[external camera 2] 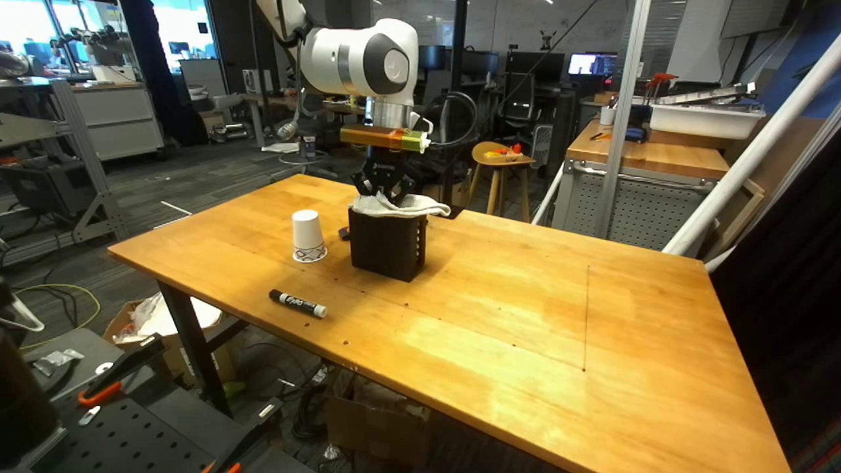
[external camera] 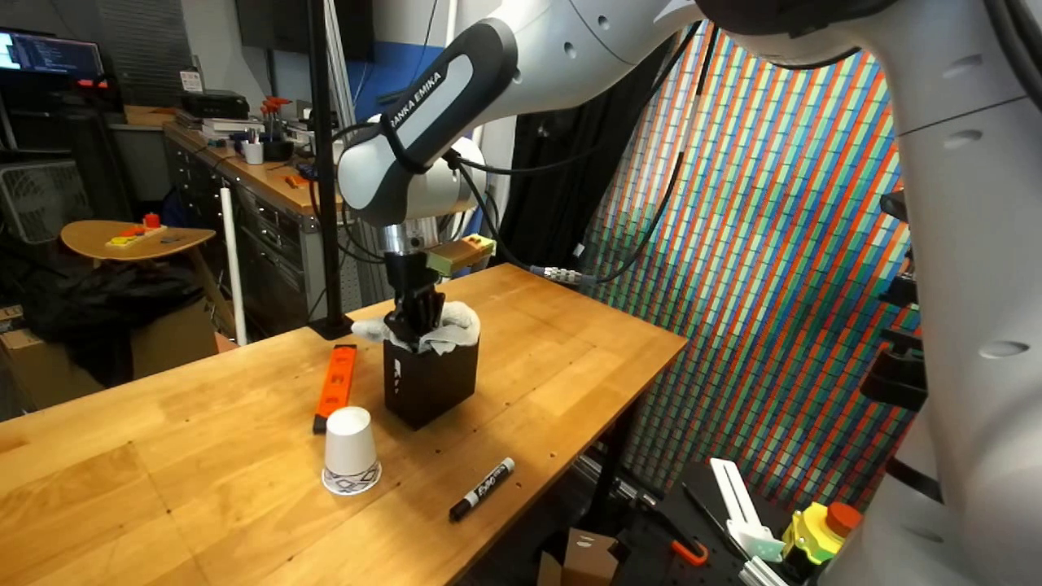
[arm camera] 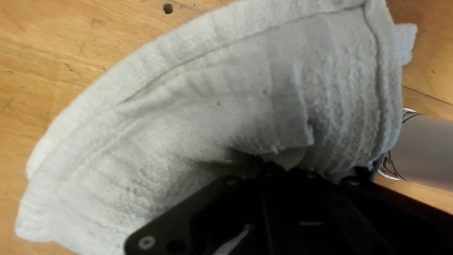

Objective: Put the towel inside the black box

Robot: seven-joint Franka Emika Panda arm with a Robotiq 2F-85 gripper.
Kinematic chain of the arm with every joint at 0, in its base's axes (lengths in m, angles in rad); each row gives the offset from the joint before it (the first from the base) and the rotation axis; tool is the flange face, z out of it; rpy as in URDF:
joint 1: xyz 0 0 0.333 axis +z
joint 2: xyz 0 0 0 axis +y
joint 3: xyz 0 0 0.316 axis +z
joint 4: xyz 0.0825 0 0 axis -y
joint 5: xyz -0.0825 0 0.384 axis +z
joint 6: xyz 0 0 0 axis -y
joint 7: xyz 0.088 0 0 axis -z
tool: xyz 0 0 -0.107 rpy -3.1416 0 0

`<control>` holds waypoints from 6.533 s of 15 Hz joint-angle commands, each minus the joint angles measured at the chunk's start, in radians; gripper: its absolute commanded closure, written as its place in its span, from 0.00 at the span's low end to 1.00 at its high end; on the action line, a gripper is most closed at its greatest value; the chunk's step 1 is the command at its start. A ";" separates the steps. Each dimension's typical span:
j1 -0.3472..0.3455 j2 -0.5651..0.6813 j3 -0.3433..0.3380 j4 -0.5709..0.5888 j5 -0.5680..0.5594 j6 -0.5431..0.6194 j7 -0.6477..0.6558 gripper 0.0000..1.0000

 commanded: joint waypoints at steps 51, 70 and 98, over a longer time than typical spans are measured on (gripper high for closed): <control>0.017 0.028 -0.020 -0.068 -0.035 0.140 0.127 1.00; 0.020 -0.404 -0.028 -0.284 -0.003 0.015 0.167 1.00; 0.072 -0.328 0.005 -0.291 0.014 0.017 0.145 1.00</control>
